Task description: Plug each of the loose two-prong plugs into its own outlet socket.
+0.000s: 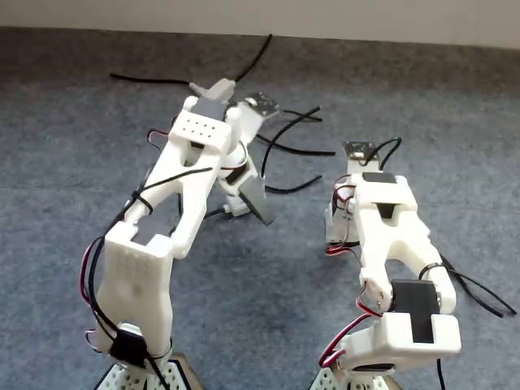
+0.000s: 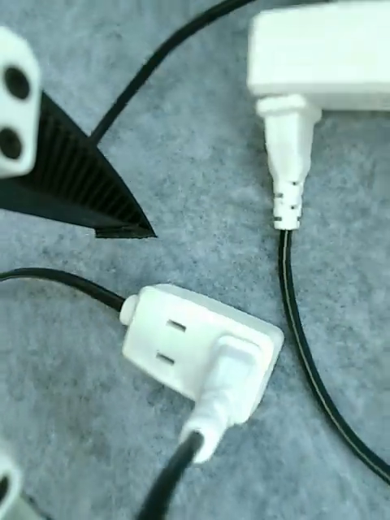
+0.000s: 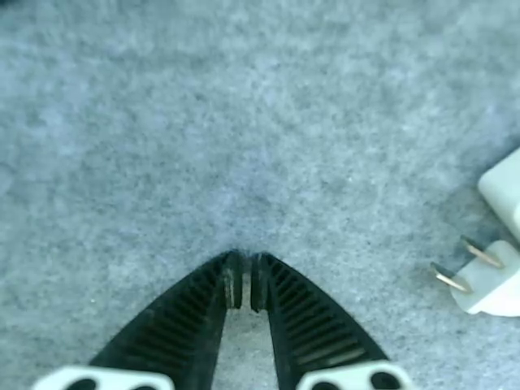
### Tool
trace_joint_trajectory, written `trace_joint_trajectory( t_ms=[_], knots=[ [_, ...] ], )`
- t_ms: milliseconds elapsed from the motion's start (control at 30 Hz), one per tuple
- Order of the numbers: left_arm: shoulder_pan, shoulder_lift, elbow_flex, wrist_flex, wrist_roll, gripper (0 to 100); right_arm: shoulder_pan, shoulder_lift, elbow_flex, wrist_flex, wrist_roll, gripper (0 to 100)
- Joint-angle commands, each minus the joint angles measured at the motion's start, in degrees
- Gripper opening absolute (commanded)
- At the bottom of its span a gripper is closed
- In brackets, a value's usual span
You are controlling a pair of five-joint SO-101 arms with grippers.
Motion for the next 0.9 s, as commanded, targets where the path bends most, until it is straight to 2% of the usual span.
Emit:
trace_joint_trajectory(
  t_ms=[0, 100, 167, 367, 467, 633, 767, 867],
  knots=[
    [-0.8, 3.1, -1.5, -2.0, -3.7, 52, 0.8, -1.0, -0.5, -0.1, -0.2, 3.3],
    [-0.7, 7.2, -2.0, -4.0, -3.8, 52, 0.8, -1.0, -0.6, -0.1, -0.2, 3.3],
    [-0.7, 8.7, -4.4, -3.7, -3.7, 47, 0.8, -1.0, -0.6, -0.1, -0.2, 3.3],
    [0.0, 9.5, -12.5, -3.8, -3.9, 16, 0.8, -1.0, -0.6, -0.1, -0.2, 3.3],
    [1.8, 9.7, -12.8, -3.8, -4.0, 6, 0.8, -1.0, -0.6, -0.1, -0.2, 3.3],
    [4.9, 9.7, -10.0, -3.8, -3.9, 5, 0.8, -1.0, -0.6, -0.1, -0.2, 3.3],
    [3.0, 9.0, -12.4, -4.0, -3.1, 5, 0.8, -1.0, -0.6, -0.1, -0.2, 3.3],
    [-1.8, 8.7, -20.6, -4.0, 6.7, 5, 0.8, -1.0, -0.6, -0.1, -0.2, 3.3]
  ],
)
